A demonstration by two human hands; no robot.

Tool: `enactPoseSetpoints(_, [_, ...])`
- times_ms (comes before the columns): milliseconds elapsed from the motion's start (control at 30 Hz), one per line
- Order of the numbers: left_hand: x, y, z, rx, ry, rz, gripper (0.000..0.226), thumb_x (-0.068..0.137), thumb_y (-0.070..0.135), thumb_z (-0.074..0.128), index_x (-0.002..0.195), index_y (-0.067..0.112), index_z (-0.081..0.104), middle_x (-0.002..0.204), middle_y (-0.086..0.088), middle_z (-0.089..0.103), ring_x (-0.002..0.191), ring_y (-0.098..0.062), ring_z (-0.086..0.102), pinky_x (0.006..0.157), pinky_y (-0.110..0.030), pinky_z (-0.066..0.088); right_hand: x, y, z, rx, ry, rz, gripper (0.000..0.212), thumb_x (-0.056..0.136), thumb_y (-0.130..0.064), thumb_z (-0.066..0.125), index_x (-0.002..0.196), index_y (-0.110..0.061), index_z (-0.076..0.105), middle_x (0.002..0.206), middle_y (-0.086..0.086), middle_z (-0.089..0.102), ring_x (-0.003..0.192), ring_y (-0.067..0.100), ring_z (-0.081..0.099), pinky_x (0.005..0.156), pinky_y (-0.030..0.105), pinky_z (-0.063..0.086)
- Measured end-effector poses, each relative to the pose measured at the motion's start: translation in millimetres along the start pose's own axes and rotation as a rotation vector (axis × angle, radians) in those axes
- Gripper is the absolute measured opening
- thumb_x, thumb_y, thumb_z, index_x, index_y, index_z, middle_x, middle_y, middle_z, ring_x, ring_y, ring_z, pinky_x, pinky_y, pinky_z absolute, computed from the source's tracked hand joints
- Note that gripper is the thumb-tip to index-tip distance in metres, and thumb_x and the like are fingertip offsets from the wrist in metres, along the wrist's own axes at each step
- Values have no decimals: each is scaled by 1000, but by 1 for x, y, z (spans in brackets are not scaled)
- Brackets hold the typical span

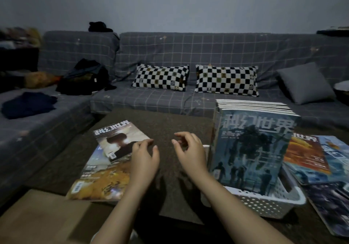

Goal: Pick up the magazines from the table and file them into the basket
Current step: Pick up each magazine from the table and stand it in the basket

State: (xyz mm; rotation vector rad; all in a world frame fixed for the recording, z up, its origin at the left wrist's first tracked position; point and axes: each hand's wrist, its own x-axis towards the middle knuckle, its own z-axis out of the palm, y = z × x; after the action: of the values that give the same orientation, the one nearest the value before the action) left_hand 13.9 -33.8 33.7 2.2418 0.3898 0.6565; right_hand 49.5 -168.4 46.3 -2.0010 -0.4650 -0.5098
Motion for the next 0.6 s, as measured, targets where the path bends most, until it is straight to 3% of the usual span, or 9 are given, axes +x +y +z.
enactPoseSetpoints(100, [20, -30, -9, 46, 10, -87, 28, 91, 19, 54, 116, 7, 59, 119, -16, 54, 111, -29, 50, 91, -29, 36, 23, 2, 44, -22, -104, 22, 20, 85, -26, 62, 104, -20, 64, 89, -7, 54, 93, 15, 57, 77, 22, 42])
enactPoseSetpoints(200, [40, -61, -14, 47, 20, -201, 33, 92, 24, 51, 122, 10, 56, 123, -16, 52, 115, -30, 49, 97, -36, 39, 44, 9, 86, -104, -197, 50, 24, 86, -32, 60, 108, -22, 62, 92, -7, 54, 93, 14, 56, 75, 22, 41])
enactPoseSetpoints(333, [66, -98, -10, 158, 11, -347, 39, 94, 32, 47, 127, 14, 50, 137, -15, 43, 127, -33, 39, 107, -49, 32, 67, 26, 135, -213, -313, 135, 31, 86, -39, 58, 113, -23, 59, 107, -1, 59, 100, 16, 57, 83, 31, 49])
enactPoseSetpoints(467, [83, -127, 0, 160, -17, -432, 48, 95, 35, 44, 137, 12, 41, 153, -21, 19, 142, -35, 17, 112, -50, 20, 85, 55, 172, -342, -450, 181, 44, 86, -44, 55, 123, -19, 55, 121, 4, 59, 112, 23, 54, 91, 34, 45])
enactPoseSetpoints(600, [94, -143, 8, 60, 53, -430, 49, 94, 31, 47, 138, 12, 39, 152, -19, 21, 138, -34, 28, 112, -50, 26, 97, 81, 189, -447, -617, 199, 56, 88, -46, 52, 134, -15, 47, 135, 7, 53, 125, 30, 43, 104, 38, 37])
